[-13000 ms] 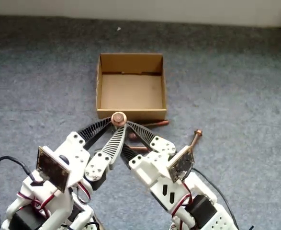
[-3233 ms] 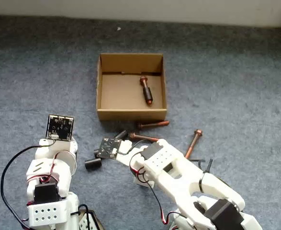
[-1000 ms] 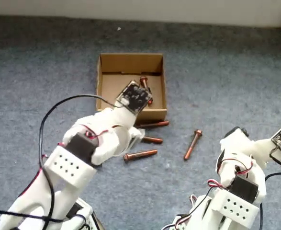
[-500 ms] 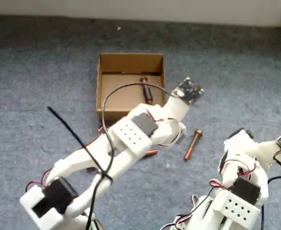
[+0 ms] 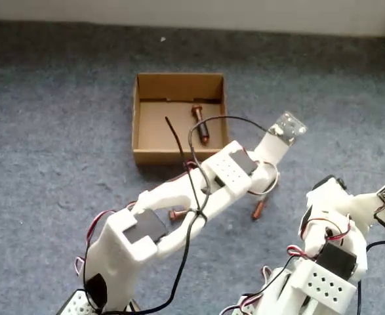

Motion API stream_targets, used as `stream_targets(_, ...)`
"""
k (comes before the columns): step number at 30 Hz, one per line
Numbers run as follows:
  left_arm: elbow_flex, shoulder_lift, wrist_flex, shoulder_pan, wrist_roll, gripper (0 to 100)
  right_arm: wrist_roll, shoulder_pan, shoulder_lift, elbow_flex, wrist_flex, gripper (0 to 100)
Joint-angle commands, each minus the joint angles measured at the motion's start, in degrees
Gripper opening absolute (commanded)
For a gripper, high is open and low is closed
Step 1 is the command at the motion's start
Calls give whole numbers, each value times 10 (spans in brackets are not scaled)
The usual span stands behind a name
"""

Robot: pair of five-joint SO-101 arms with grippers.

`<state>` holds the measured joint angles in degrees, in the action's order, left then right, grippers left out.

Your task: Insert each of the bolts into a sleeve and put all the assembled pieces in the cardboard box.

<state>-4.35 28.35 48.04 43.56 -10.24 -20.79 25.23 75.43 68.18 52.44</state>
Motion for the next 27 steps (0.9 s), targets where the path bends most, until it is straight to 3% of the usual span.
stream_targets(1, -64, 29, -3, 16, -4, 200, -3, 6, 10, -3, -15, 5)
stream_targets(11, -124, 86, 25, 42, 1, 195, -3, 6, 10, -3, -15, 5)
stream_targets(17, -233, 146, 125, 35, -3, 190, -3, 6, 10, -3, -15, 5)
stream_targets(27, -398, 240, 250, 34, 0, 5, -3, 6, 10, -3, -15, 5)
